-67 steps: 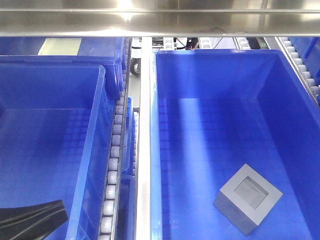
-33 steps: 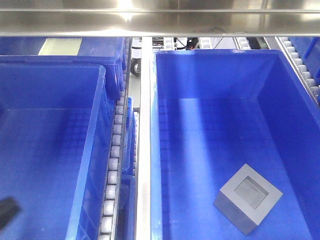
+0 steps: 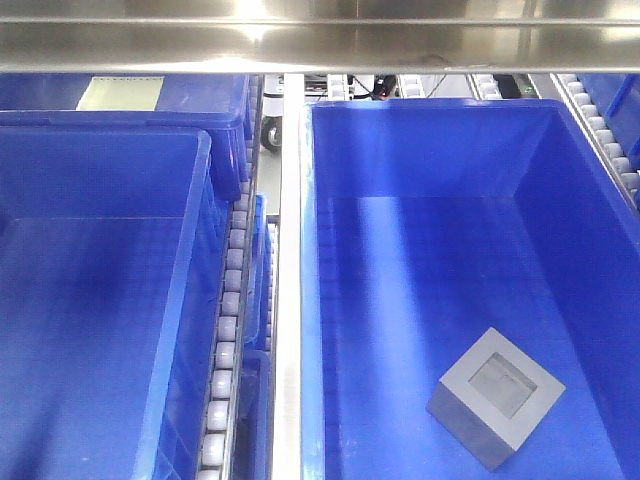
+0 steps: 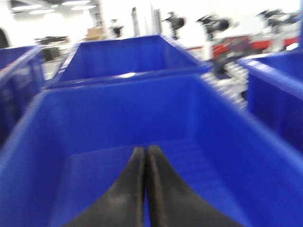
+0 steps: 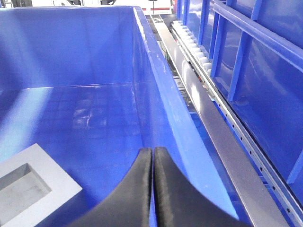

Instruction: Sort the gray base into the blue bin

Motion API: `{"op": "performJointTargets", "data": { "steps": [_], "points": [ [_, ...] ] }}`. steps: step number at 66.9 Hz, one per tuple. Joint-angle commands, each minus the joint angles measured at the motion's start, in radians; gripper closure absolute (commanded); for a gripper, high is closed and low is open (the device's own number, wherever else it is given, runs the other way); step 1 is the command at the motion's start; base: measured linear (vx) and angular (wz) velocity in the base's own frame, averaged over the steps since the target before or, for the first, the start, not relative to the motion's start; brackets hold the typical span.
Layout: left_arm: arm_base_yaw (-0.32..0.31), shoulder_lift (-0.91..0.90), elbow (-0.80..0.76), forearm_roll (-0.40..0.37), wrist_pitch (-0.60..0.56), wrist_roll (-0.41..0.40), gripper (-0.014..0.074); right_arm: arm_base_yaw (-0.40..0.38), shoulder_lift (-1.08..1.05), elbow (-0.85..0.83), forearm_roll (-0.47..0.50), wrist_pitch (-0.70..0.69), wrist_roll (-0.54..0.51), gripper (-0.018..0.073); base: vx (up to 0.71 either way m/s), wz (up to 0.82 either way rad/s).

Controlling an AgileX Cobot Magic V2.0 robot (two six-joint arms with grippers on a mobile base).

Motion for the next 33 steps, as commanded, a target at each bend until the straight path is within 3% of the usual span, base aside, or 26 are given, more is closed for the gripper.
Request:
{"op": "performJointTargets", "data": {
  "steps": [1, 12, 29, 33],
  "points": [
    [0.041, -0.014, -0.026, 0.038, -0.054, -0.011, 0.0604, -0.006, 0.018, 0.003, -0.008, -0.054, -0.012, 0.0564, 0.0, 0.0],
    [0.067, -0.014, -0.017, 0.101, -0.041, -0.104, 0.0604, -0.006, 0.018, 0.003, -0.008, -0.054, -0.012, 0.0564, 0.0, 0.0],
    [0.067, -0.014, 0.132, 0.068, -0.191, -0.104, 0.0604, -0.006, 0.018, 0.003, -0.008, -0.054, -0.012, 0.0564, 0.0, 0.0],
    [0.067, -0.014, 0.13, 0.069, -0.174, -0.104, 0.0604, -0.006, 0.018, 0.003, -0.008, -0.054, -0.012, 0.0564, 0.0, 0.0]
  ]
}}
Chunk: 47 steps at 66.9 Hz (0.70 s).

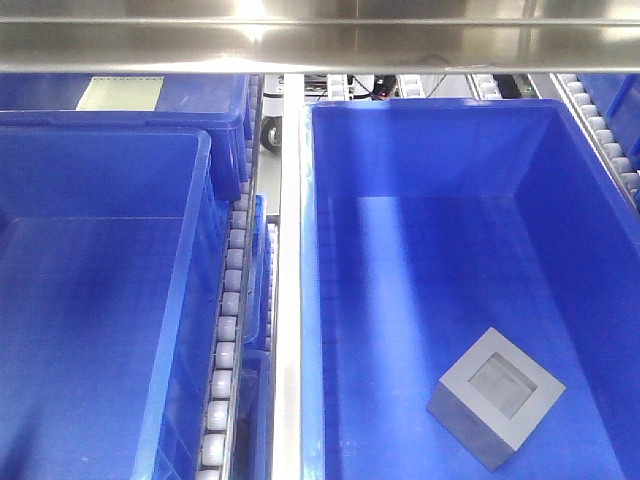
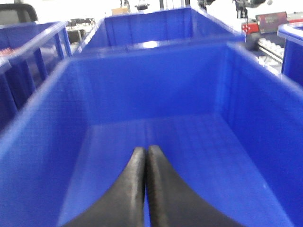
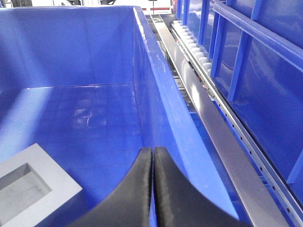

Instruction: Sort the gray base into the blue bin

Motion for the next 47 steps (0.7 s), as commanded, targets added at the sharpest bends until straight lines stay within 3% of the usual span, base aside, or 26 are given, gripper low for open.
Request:
{"op": "performJointTargets", "data": {
  "steps": [1, 47],
  "points": [
    [0.0, -0.014, -0.011, -0.01, -0.098, -0.013, 0.0604, -0.006, 0.018, 0.003, -0.008, -0.054, -0.012, 0.0564, 0.0, 0.0],
    [0.0, -0.012, -0.01, -0.01, -0.096, -0.012, 0.0604, -0.006, 0.018, 0.003, -0.008, -0.054, -0.012, 0.0564, 0.0, 0.0]
  ]
}}
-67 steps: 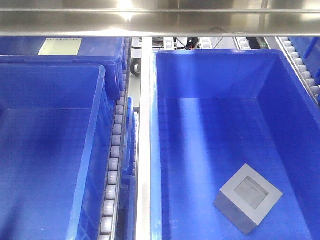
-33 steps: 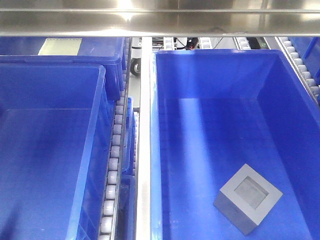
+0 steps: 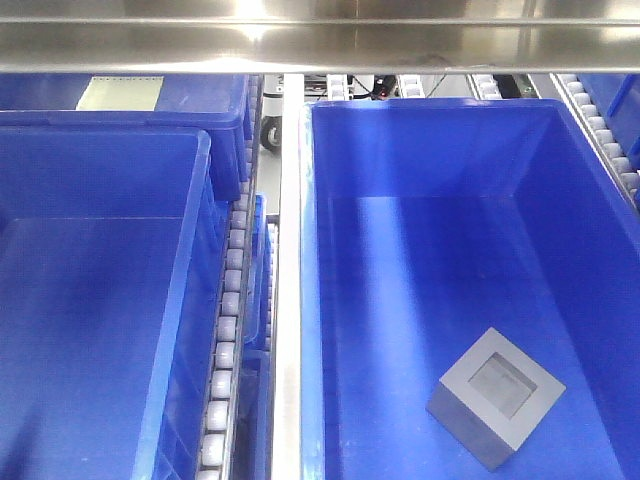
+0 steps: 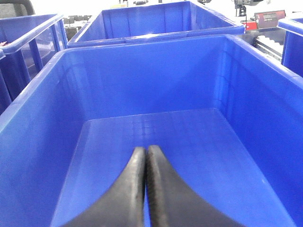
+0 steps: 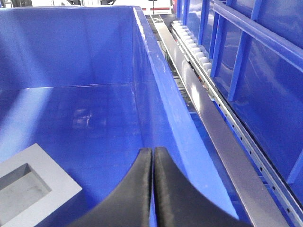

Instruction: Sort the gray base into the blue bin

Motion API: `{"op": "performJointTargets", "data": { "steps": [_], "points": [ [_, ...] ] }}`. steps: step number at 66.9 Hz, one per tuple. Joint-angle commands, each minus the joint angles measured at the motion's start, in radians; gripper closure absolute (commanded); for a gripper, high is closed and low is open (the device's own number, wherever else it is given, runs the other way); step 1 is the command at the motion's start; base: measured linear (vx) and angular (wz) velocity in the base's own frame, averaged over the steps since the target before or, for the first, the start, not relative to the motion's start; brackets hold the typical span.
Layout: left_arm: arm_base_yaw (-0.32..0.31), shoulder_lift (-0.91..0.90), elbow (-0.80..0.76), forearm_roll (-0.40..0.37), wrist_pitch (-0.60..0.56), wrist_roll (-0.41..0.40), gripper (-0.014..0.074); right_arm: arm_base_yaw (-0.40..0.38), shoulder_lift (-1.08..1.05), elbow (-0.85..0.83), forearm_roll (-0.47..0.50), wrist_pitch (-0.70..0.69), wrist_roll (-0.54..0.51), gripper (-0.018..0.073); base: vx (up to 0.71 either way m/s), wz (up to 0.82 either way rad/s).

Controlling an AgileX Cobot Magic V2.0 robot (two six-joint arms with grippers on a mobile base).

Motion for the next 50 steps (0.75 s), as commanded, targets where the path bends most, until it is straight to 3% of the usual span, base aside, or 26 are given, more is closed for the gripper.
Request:
{"op": "performJointTargets", "data": {
  "steps": [1, 50],
  "points": [
    [0.0, -0.012, -0.02, -0.009, -0.078, -0.006, 0.0604, -0.006, 0.018, 0.003, -0.008, -0.054, -0.012, 0.0564, 0.0, 0.0],
    [0.0, -0.012, -0.02, -0.009, -0.078, -0.006, 0.0604, -0.006, 0.018, 0.003, -0.008, -0.054, -0.012, 0.0564, 0.0, 0.0]
  ]
}}
